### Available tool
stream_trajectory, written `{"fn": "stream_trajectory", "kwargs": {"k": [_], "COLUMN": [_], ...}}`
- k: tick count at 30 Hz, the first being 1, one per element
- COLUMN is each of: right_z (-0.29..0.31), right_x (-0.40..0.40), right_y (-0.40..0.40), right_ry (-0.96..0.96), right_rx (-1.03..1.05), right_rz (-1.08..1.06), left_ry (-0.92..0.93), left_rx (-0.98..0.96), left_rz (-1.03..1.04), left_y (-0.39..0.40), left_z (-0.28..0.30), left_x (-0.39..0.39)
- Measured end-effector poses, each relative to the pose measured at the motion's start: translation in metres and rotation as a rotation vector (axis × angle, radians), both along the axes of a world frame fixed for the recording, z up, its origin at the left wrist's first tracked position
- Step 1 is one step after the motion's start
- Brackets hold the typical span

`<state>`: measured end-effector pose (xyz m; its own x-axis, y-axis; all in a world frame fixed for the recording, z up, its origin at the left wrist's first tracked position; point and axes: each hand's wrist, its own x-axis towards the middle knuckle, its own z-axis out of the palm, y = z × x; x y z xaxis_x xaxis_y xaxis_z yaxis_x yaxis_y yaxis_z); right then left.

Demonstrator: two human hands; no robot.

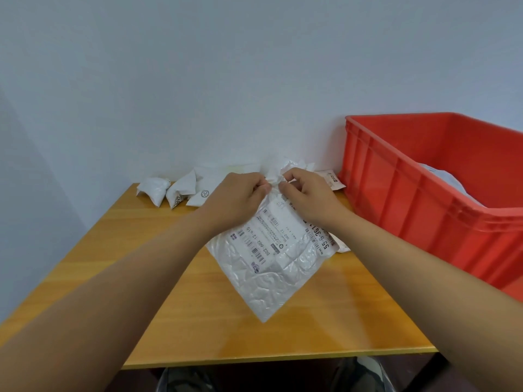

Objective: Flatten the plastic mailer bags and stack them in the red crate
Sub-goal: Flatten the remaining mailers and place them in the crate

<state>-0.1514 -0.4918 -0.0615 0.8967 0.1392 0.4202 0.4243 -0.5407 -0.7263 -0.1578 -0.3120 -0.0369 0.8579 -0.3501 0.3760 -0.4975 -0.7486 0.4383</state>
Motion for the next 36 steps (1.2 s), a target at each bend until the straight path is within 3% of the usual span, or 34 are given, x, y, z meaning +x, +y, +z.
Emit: {"fn": "stream_trajectory", "kwargs": {"k": [6, 9, 14, 16, 22, 26, 31, 36], "right_z": [0.016, 0.029, 0.046, 0.049, 0.072, 0.105, 0.141, 0.170], "right_x": [-0.005, -0.004, 0.001, 0.000, -0.007, -0.008, -0.013, -0.028], "right_y": [0.002, 0.001, -0.013, -0.019, -0.029, -0.051, -0.099, -0.151], "right_ry": [-0.005, -0.064, -0.133, -0.152, -0.215, -0.161, -0.189, -0.159], "right_rx": [0.028, -0.124, -0.198, -0.210, -0.223, -0.175, -0.269, -0.303], "right_rz": [0.082, 0.074, 0.069, 0.065, -0.044, -0.107, -0.221, -0.329], "left_ry": [-0.123, -0.157, 0.092, 0.136, -0.184, -0.325, -0.196, -0.305], "left_rx": [0.184, 0.135, -0.123, -0.121, 0.120, -0.012, -0.188, -0.312], "left_rz": [0.030, 0.013, -0.105, -0.120, 0.014, 0.058, -0.079, 0.012], "left_y": [-0.005, -0.010, -0.013, -0.017, -0.044, -0.067, -0.108, -0.160], "left_z": [0.006, 0.012, 0.026, 0.031, 0.053, 0.082, 0.113, 0.139], "left_x": [-0.002, -0.004, -0.004, -0.005, -0.003, 0.006, 0.013, 0.024]}}
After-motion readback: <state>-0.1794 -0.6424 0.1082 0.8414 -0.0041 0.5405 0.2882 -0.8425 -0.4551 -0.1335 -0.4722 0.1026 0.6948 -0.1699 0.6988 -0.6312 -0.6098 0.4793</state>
